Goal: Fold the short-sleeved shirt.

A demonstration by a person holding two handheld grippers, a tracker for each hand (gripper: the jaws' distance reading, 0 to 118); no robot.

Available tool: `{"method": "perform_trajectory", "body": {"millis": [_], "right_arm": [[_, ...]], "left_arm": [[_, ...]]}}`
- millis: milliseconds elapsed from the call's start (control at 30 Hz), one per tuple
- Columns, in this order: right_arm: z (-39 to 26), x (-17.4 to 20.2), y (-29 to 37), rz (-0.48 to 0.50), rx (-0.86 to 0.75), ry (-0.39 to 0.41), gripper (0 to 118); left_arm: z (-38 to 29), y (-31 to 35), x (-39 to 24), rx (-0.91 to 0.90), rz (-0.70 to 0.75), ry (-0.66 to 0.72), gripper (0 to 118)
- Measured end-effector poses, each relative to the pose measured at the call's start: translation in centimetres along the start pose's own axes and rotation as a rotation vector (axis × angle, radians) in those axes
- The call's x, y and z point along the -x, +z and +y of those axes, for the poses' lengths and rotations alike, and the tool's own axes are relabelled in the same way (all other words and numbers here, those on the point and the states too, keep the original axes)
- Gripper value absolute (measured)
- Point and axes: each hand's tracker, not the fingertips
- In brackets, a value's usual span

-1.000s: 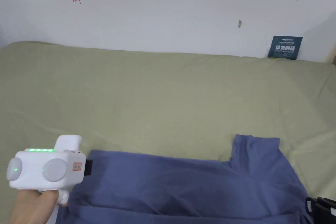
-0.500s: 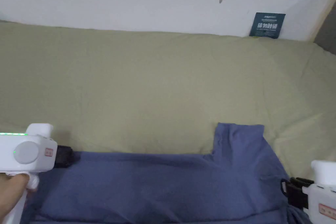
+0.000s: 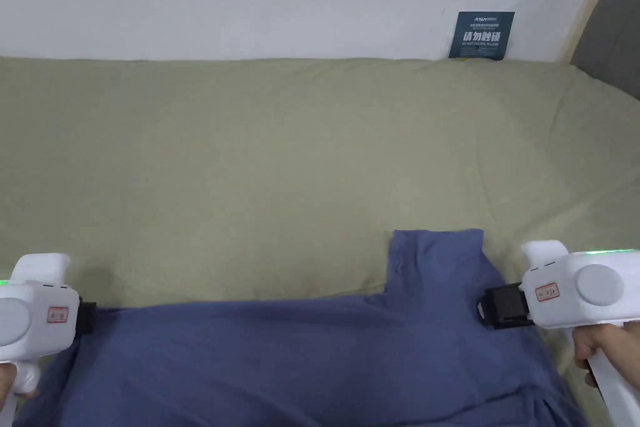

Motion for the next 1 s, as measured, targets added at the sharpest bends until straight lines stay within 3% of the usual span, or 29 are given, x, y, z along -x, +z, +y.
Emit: {"method": "perform_trajectory", "body": {"millis": [33,67,133,167,200,333,533,1000], "right_arm": [[-0.2,0.0,-0.2,-0.015,0.037,-0.001,82],[-0.6,0.0,0.7,0.015,-0.043,0.003,66],[-0.9,-0.2,2.2,0.017,-0.102,0.012,2],[-1.3,-0.3,3.2,0.067,-0.149,-0.008,2],[-1.4,-0.9,3.9,0.029,-0.163,-0.01,2],[-3.4,-1.4,7.7,0.046,-0.253,0.056,2],[-7.1,-0.5,14.5,0.092,-0.338,0.026,2],[-22.1,2.8,20.1,0.104,-0.404,0.058,2]], "left_arm": [[0.2,-0.3,0.0,0.001,0.0,-0.001,0],[0.2,-0.1,0.1,0.003,-0.002,0.001,0],[0.2,0.4,0.6,0.004,-0.007,0.0,0],[0.3,0.5,0.7,-0.001,-0.012,0.001,0],[0.3,1.0,1.0,-0.002,-0.019,0.004,0],[-0.2,4.4,1.9,-0.047,-0.037,0.027,0],[-2.8,11.3,4.3,-0.147,-0.081,0.036,0],[-16.7,18.9,6.2,-0.279,-0.122,0.019,0]]}}
